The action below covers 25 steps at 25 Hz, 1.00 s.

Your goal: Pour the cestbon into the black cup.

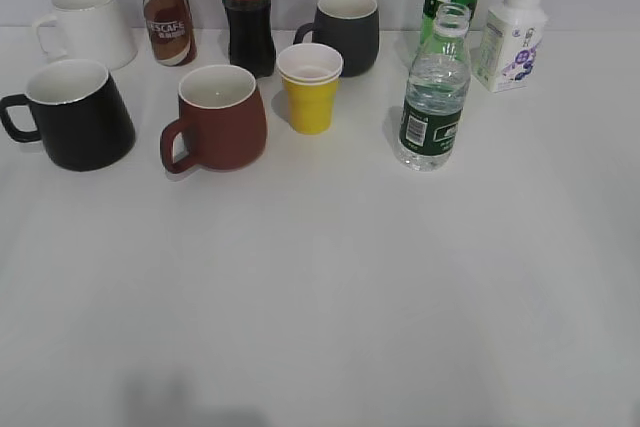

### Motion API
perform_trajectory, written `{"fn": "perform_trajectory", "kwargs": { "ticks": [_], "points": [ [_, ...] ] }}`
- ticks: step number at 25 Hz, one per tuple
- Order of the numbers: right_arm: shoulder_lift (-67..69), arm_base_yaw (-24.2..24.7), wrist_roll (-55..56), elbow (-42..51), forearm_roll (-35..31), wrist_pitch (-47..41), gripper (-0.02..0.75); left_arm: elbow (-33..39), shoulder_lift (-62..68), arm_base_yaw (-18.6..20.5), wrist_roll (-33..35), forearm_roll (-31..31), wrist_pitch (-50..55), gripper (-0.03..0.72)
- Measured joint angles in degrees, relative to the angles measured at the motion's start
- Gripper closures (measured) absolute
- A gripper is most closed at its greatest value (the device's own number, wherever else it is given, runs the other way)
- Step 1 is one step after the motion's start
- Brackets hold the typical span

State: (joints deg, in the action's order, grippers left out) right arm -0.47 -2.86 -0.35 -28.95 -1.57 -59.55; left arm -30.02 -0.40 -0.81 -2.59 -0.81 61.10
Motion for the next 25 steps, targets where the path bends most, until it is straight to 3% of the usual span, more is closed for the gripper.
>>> {"fn": "perform_trajectory", "kwargs": {
  "ticks": [25],
  "points": [
    [0.0,0.0,0.0,0.0,0.0,0.0,0.218,0.0,0.0,0.0,0.0,0.0,0.0,0.104]
  ]
}}
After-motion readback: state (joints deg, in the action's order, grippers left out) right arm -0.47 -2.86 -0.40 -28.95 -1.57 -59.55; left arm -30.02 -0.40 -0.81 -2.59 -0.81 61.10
